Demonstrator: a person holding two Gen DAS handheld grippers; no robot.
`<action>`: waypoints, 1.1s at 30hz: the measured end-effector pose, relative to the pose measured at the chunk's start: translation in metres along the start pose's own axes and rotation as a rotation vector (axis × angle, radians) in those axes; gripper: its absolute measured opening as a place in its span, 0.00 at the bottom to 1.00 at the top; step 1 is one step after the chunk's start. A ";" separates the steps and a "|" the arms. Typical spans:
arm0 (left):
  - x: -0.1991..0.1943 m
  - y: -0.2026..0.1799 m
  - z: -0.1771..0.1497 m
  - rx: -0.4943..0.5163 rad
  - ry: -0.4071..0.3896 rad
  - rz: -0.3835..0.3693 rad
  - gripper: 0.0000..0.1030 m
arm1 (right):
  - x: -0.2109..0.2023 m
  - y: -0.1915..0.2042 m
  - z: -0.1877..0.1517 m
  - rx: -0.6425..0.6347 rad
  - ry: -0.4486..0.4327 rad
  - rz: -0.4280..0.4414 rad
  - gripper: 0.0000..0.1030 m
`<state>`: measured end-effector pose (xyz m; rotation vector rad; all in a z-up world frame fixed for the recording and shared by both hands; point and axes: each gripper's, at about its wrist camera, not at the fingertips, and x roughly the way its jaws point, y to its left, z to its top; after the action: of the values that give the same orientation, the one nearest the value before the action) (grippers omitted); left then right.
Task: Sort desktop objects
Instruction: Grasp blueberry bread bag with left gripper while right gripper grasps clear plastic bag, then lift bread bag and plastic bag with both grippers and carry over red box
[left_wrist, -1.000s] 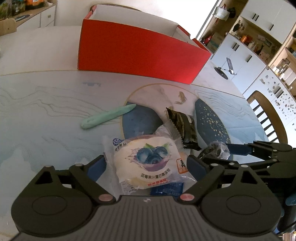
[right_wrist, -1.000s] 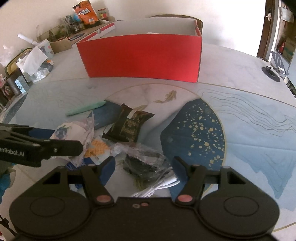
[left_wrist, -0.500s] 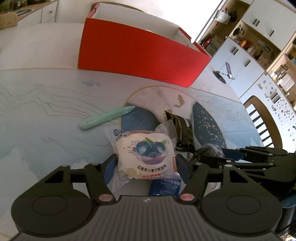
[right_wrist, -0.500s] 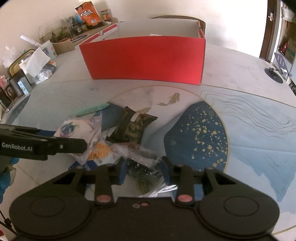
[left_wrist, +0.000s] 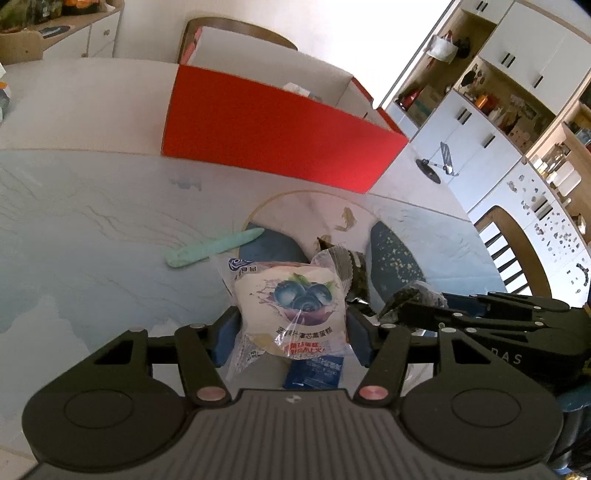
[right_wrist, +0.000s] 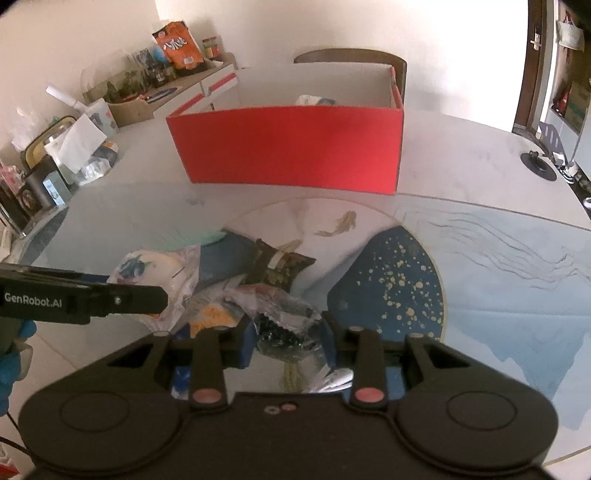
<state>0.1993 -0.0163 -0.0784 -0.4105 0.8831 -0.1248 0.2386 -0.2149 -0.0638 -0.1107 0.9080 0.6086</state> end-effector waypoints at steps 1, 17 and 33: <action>-0.004 -0.001 0.001 -0.001 -0.005 -0.004 0.59 | -0.002 0.001 0.001 -0.001 -0.003 0.001 0.34; -0.066 -0.008 0.011 0.018 -0.079 0.001 0.59 | -0.042 0.026 0.024 -0.005 -0.067 0.029 0.34; -0.110 -0.020 0.028 0.055 -0.146 0.000 0.59 | -0.088 0.051 0.058 -0.033 -0.158 0.018 0.34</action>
<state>0.1523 0.0042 0.0251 -0.3641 0.7346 -0.1175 0.2112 -0.1922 0.0482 -0.0828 0.7468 0.6405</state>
